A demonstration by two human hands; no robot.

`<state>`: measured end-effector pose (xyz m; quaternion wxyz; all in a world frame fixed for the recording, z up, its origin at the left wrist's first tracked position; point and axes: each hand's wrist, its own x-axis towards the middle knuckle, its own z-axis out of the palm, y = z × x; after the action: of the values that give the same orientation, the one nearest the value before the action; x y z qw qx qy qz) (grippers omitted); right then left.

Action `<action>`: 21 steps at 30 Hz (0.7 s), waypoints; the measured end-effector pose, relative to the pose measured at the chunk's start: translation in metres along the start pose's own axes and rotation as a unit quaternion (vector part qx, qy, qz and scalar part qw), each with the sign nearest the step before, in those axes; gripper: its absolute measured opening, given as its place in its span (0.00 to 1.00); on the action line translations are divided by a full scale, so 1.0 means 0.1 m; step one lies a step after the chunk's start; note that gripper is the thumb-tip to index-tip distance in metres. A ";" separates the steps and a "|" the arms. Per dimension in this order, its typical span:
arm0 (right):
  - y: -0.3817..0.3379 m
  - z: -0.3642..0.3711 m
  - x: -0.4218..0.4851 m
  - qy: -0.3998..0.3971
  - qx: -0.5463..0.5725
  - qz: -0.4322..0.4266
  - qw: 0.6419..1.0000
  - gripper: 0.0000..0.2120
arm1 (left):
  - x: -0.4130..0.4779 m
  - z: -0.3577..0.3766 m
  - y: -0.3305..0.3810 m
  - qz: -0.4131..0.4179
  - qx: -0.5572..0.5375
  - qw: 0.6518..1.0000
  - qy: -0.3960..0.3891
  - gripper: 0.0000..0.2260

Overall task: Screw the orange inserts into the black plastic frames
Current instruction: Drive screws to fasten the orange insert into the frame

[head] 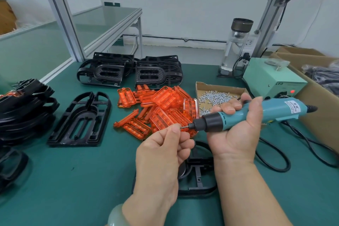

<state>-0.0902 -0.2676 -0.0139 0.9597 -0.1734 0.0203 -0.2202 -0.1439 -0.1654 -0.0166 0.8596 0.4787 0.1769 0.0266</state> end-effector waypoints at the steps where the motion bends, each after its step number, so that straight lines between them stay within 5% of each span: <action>1: 0.00 0.00 0.00 0.001 0.000 0.001 1.000 0.08 | 0.00 0.00 0.00 -0.003 -0.003 1.000 0.000 0.07; 10: 0.01 -0.01 -0.01 0.004 -0.004 0.009 1.000 0.08 | 0.00 -0.07 0.06 -0.024 -0.038 0.998 -0.042 0.05; 21: -0.02 0.00 0.00 0.005 0.002 0.008 1.000 0.08 | 0.13 -0.29 0.20 0.007 0.070 0.995 -0.075 0.05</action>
<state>-0.0910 -0.2691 -0.0134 0.9616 -0.1699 0.0263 -0.2137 -0.1392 -0.1281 -0.0173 0.8345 0.5397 0.1100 -0.0159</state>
